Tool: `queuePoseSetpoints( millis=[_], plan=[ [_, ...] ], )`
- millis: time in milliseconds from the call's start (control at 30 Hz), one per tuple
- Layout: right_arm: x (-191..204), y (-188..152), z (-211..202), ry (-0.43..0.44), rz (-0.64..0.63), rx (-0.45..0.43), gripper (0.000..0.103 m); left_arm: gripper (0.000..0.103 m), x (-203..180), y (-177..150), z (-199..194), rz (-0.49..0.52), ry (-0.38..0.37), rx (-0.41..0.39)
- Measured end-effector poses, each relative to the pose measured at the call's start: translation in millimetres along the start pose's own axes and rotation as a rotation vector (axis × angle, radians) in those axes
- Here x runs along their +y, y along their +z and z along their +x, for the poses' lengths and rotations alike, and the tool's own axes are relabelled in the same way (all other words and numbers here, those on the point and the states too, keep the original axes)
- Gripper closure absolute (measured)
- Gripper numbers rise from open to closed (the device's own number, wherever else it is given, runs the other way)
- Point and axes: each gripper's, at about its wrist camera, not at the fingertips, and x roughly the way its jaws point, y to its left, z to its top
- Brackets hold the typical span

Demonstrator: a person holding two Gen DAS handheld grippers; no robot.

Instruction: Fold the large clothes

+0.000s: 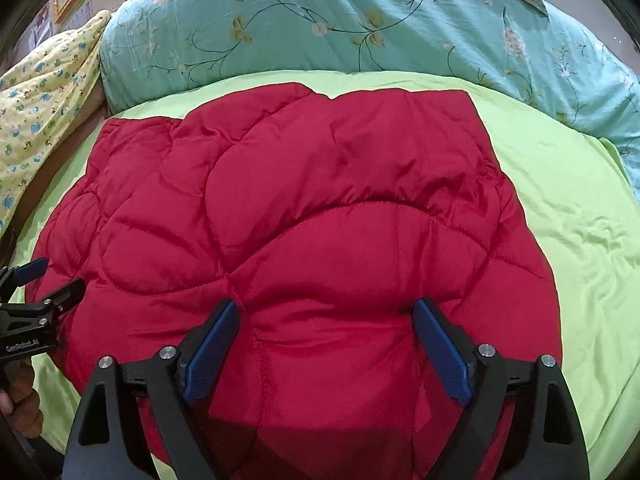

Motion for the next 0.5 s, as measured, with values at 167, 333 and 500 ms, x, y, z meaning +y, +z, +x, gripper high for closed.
queuePoseSetpoints(
  millis=[167, 333, 500],
  plan=[
    [0, -2, -2, 0.001, 0.004, -0.003, 0.013, 0.000, 2, 1, 1, 0.006, -0.008, 0.003],
    [0, 0, -8, -0.001, 0.022, 0.003, 0.013, 0.000, 3, 5, 4, 0.009, -0.018, 0.007],
    [0, 2, -30, 0.030, 0.041, -0.037, 0.016, 0.000, 3, 8, 6, 0.012, -0.024, 0.009]
  ],
)
